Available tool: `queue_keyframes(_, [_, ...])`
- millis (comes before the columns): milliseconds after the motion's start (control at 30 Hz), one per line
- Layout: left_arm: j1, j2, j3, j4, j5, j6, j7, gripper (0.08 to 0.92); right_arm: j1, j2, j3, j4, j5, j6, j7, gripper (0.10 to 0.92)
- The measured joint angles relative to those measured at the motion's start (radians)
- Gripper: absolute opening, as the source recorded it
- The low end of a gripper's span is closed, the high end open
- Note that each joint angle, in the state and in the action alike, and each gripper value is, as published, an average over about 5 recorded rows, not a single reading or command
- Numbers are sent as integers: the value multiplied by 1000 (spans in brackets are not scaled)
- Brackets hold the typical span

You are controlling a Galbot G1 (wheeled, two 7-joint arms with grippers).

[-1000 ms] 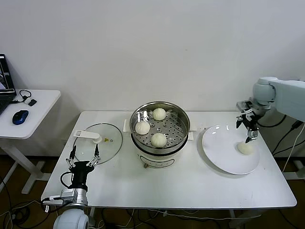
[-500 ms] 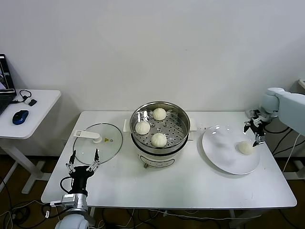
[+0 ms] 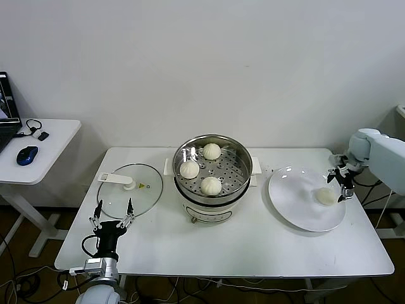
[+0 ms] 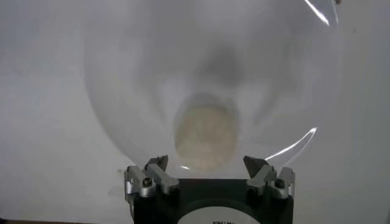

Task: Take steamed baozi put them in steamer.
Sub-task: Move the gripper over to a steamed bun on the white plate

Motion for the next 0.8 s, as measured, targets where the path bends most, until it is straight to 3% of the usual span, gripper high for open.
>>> queue_keyframes(600, [-10,1,1,10,4,1,0,823,-96,45,116,-85,-40,15,10,823])
queue_keyframes(800, [-12,1,0,10,3,2,0,823,-97,45,124,-86,-48,12,12,723])
